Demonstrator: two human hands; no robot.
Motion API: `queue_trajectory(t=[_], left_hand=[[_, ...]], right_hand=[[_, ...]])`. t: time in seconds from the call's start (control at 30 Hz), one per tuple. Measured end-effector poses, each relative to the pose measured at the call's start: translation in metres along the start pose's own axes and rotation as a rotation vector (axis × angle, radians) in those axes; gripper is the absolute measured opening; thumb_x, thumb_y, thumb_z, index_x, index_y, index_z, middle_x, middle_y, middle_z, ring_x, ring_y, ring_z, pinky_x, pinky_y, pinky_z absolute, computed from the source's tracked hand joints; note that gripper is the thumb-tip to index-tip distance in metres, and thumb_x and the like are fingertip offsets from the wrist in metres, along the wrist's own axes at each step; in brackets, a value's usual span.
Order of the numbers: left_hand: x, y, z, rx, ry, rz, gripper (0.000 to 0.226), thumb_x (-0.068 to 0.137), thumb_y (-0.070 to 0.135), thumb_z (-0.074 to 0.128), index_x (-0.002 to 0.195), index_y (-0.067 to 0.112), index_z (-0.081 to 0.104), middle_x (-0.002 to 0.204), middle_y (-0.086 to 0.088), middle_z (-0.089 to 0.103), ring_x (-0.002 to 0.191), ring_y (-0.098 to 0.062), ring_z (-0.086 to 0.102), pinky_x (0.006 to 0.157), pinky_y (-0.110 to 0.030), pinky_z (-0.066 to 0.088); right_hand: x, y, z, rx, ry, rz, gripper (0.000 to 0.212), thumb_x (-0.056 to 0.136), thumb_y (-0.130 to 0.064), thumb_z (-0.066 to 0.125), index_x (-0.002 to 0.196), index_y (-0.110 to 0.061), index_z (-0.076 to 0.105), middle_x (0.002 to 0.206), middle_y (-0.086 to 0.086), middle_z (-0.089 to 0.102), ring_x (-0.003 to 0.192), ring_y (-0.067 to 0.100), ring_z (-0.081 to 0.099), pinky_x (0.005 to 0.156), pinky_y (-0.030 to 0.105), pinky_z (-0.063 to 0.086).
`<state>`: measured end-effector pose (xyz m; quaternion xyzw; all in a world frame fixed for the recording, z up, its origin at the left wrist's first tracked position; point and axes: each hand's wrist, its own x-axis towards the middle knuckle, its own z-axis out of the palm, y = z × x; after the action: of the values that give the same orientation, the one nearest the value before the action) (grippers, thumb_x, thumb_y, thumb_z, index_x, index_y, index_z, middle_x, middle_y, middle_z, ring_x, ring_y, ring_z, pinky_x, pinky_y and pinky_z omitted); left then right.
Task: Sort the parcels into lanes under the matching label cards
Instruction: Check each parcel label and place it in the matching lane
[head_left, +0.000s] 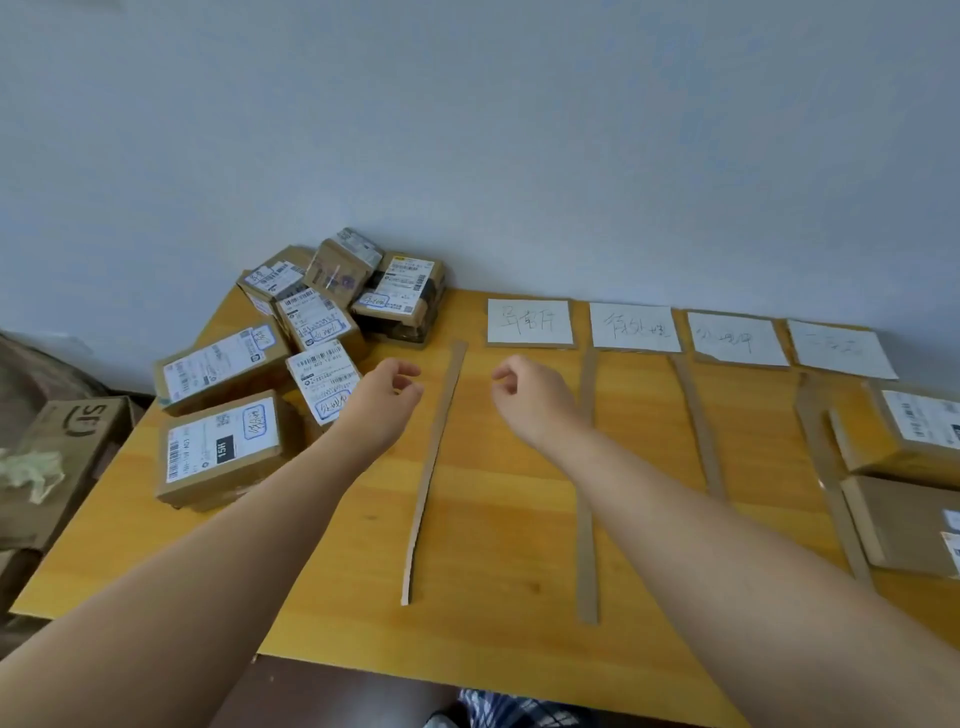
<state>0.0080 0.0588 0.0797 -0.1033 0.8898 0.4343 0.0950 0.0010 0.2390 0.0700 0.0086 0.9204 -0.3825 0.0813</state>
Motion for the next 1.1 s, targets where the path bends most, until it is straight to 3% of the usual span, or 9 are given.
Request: queue_trajectory(t=[0.13, 0.33, 0.47, 0.6, 0.7, 0.87, 1.1], left_hand=[[0.022, -0.009, -0.021, 0.006, 0.04, 0.015, 0.028, 0.098, 0.024, 0.047, 0.126, 0.019, 0.052, 0.113, 0.001, 0.055, 0.099, -0.018, 0.055, 0.07, -0.029, 0.046], [0.049, -0.048, -0.051, 0.007, 0.103, -0.003, 0.023, 0.098, 0.021, 0.047, 0.12, 0.02, 0.054, 0.108, 0.0, 0.058, 0.082, -0.016, 0.055, 0.064, -0.031, 0.046], [0.068, -0.084, -0.073, 0.09, 0.097, -0.018, 0.03, 0.096, 0.017, 0.048, 0.126, 0.017, 0.053, 0.116, -0.001, 0.057, 0.098, -0.015, 0.055, 0.078, -0.03, 0.046], [0.084, -0.116, -0.097, 0.118, 0.045, -0.045, 0.032, 0.095, 0.019, 0.049, 0.127, 0.016, 0.052, 0.122, -0.005, 0.055, 0.106, -0.018, 0.054, 0.086, -0.032, 0.046], [0.094, -0.132, -0.109, 0.115, -0.057, -0.039, 0.033, 0.096, 0.021, 0.047, 0.129, 0.017, 0.05, 0.118, -0.004, 0.055, 0.1, -0.021, 0.057, 0.078, -0.034, 0.05], [0.112, -0.145, -0.12, 0.127, -0.149, -0.009, 0.032, 0.096, 0.021, 0.045, 0.128, 0.017, 0.049, 0.109, -0.004, 0.057, 0.077, -0.016, 0.057, 0.056, -0.027, 0.045], [0.113, -0.148, -0.128, 0.139, -0.24, 0.024, 0.028, 0.097, 0.019, 0.046, 0.124, 0.016, 0.051, 0.104, 0.002, 0.059, 0.077, -0.009, 0.056, 0.058, -0.021, 0.046]], right_hand=[[0.029, -0.025, 0.012, 0.038, -0.023, -0.039, 0.025, 0.097, -0.023, 0.047, 0.119, -0.017, 0.058, 0.108, -0.002, 0.06, 0.095, 0.016, 0.059, 0.082, 0.034, 0.052], [0.044, -0.031, 0.047, 0.056, -0.072, 0.003, 0.026, 0.096, -0.024, 0.05, 0.121, -0.016, 0.055, 0.097, -0.004, 0.055, 0.085, 0.015, 0.056, 0.07, 0.027, 0.044], [0.051, -0.036, 0.079, -0.076, -0.032, 0.085, 0.025, 0.093, -0.03, 0.056, 0.113, -0.016, 0.055, 0.1, -0.003, 0.05, 0.078, 0.015, 0.051, 0.067, 0.03, 0.041], [0.058, -0.053, 0.121, -0.098, -0.077, 0.162, 0.048, 0.089, -0.039, 0.063, 0.128, -0.016, 0.047, 0.127, 0.003, 0.045, 0.113, 0.021, 0.05, 0.093, 0.036, 0.045], [0.059, -0.066, 0.153, -0.16, -0.126, 0.192, 0.073, 0.083, -0.048, 0.067, 0.14, -0.016, 0.035, 0.139, 0.007, 0.035, 0.131, 0.025, 0.035, 0.105, 0.037, 0.037], [0.055, -0.088, 0.185, -0.236, -0.165, 0.234, 0.109, 0.071, -0.06, 0.072, 0.152, -0.017, 0.013, 0.15, 0.01, 0.022, 0.14, 0.028, 0.022, 0.108, 0.042, 0.03], [0.059, -0.104, 0.204, -0.202, -0.135, 0.258, 0.115, 0.067, -0.058, 0.076, 0.15, -0.014, 0.011, 0.146, 0.009, 0.025, 0.136, 0.026, 0.027, 0.105, 0.043, 0.035]])
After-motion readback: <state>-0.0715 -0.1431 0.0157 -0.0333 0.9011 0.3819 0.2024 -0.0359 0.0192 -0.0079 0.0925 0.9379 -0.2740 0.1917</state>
